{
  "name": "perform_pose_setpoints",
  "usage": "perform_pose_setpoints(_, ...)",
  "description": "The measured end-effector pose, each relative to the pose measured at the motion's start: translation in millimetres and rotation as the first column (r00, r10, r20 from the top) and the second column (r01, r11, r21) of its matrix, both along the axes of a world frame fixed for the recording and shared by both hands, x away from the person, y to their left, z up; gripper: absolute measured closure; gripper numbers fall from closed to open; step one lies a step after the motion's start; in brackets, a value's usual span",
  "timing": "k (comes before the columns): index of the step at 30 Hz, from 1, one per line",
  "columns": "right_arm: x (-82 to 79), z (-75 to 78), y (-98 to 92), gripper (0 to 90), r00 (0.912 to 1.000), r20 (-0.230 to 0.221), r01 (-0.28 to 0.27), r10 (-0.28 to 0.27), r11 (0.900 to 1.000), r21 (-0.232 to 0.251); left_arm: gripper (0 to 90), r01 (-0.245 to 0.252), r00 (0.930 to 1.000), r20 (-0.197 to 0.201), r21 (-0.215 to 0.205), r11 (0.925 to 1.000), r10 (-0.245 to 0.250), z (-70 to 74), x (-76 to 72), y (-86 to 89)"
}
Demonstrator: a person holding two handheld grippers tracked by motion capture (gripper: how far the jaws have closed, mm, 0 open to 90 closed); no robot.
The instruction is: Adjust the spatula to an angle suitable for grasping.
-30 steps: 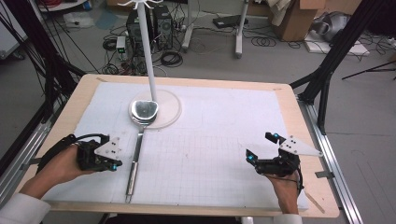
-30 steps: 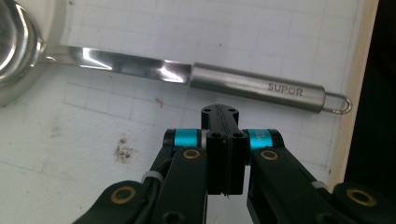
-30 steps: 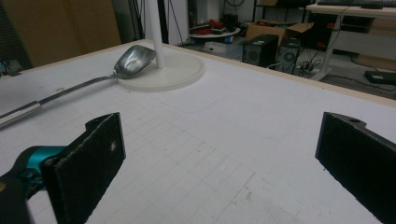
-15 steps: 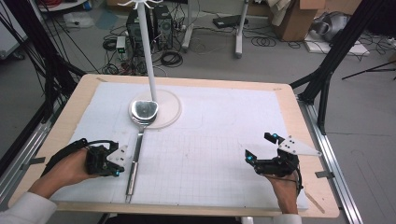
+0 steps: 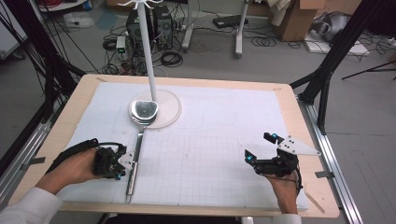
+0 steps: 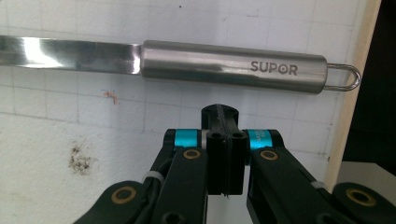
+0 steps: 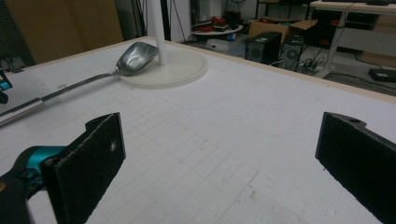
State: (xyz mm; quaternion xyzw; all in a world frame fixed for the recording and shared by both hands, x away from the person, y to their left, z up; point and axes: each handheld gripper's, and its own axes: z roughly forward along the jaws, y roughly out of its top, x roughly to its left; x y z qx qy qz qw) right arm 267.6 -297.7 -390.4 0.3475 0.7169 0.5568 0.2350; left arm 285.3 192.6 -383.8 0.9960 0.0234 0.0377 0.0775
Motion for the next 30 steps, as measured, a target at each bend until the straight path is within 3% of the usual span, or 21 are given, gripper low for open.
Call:
perform_pose_setpoints(10, 0.6, -0.5, -0.1, 0.4, 1.0, 0.001, 0.001, -0.001, 1.0, 0.003, 89.6, 0.023, 0.9993, -0.031, 0.062, 0.9978, -0.021, -6.4, 2.2, -8.3)
perform_pose_setpoints(21, 1.0, -0.4, 0.6, 0.4, 1.0, 0.004, -0.001, 0.001, 1.0, 0.007, 89.6, 0.028, 0.9982, -0.054, 0.075, 0.9968, -0.024, -11.2, 3.6, -16.4)
perform_pose_setpoints(30, 0.7, 0.1, 0.8, 0.4, 1.0, 0.003, -0.002, 0.002, 1.0, 0.019, 89.6, 0.04, 0.9982, -0.047, 0.086, 0.9955, -0.036, -15.9, 3.4, -21.9)
